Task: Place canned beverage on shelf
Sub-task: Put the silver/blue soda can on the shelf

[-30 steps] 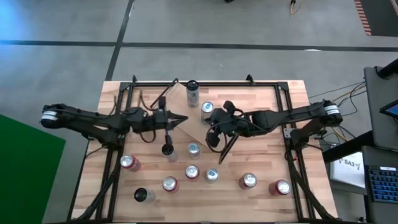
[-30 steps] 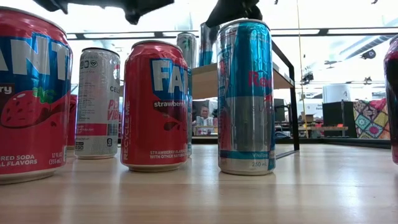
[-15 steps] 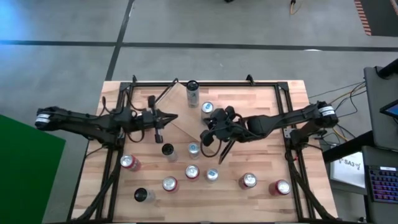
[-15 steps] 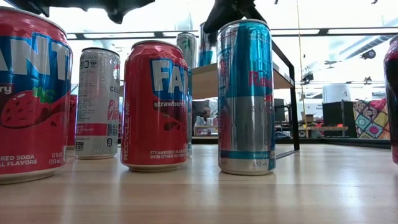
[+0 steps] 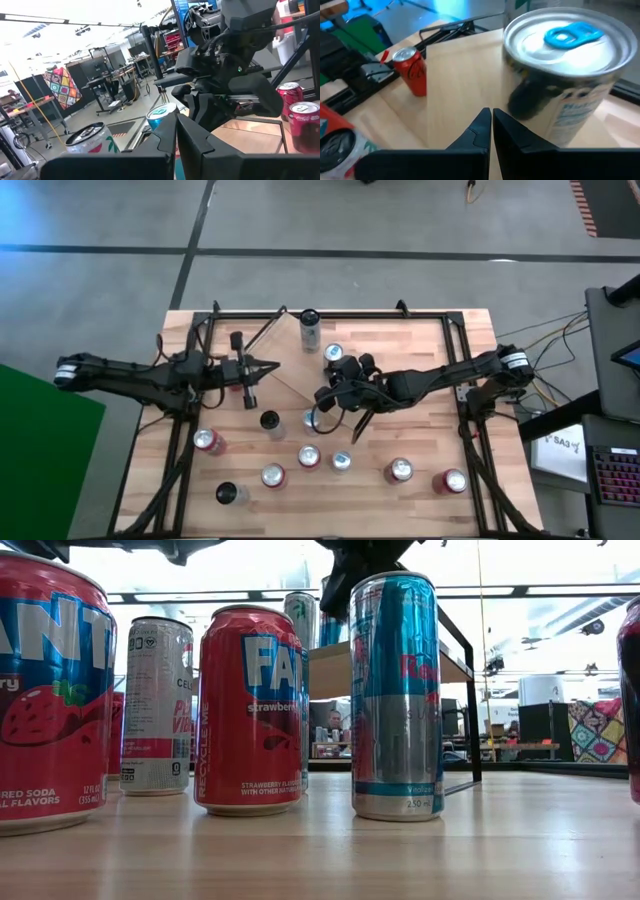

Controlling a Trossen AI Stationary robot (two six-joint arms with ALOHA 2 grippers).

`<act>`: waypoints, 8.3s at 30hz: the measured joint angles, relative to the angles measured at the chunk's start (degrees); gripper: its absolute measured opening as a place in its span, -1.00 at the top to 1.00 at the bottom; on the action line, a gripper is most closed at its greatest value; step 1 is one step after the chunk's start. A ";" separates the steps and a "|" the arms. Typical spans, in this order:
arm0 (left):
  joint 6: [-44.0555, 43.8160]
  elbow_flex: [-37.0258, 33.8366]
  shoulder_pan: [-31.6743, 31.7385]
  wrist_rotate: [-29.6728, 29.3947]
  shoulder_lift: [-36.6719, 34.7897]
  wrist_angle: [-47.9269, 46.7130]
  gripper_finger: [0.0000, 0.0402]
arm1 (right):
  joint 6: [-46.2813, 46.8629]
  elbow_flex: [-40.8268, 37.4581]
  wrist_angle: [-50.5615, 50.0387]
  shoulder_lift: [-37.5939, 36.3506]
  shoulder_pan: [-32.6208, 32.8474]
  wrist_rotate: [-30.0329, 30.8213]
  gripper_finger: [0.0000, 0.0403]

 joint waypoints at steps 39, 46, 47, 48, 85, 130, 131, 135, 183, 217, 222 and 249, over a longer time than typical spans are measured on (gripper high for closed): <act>1.22 0.07 0.00 0.02 -0.75 -0.24 1.00 | -0.10 0.00 -7.64 -0.63 -2.00 3.29 0.96; 1.23 0.07 0.00 0.02 -0.75 -0.24 1.00 | 0.26 0.00 -8.54 -0.63 -3.03 3.30 0.96; 1.23 0.07 0.00 0.02 -0.76 -0.24 1.00 | 0.36 0.00 -8.54 -0.63 -3.19 3.30 0.96; 1.23 0.07 0.00 0.02 -0.75 -0.24 1.00 | 0.37 0.00 -8.54 -0.63 -3.35 3.27 0.96; 1.56 0.09 0.00 0.05 -0.71 -0.72 1.00 | -6.53 12.54 -6.93 -2.99 -1.88 -4.34 0.95; 0.74 0.09 -0.02 0.06 -0.71 -1.61 1.00 | 5.91 16.03 -30.45 -1.80 -7.54 3.30 0.96; 0.74 0.09 -0.02 0.06 -0.71 -1.59 1.00 | 5.95 15.96 -30.51 -1.81 -7.54 3.28 0.96; 0.74 0.09 -0.02 0.06 -0.71 -1.61 1.00 | 6.83 15.96 -30.60 -1.81 -7.54 3.27 0.96; 0.77 0.11 -0.02 0.04 -0.71 -2.06 1.00 | 8.59 16.02 -29.51 -1.64 -7.59 -1.77 0.96; -12.79 2.27 -0.52 1.53 -1.58 -2.76 1.00 | -2.36 19.65 -35.47 -3.63 -6.66 -28.89 0.95; -20.80 1.11 -1.57 11.13 -0.33 -3.21 1.00 | -3.53 19.10 -50.35 -3.84 -6.36 -21.84 0.95; -25.20 4.85 -3.78 4.81 24.10 12.55 1.00 | -33.04 -18.88 15.14 -17.92 -4.20 -14.78 0.96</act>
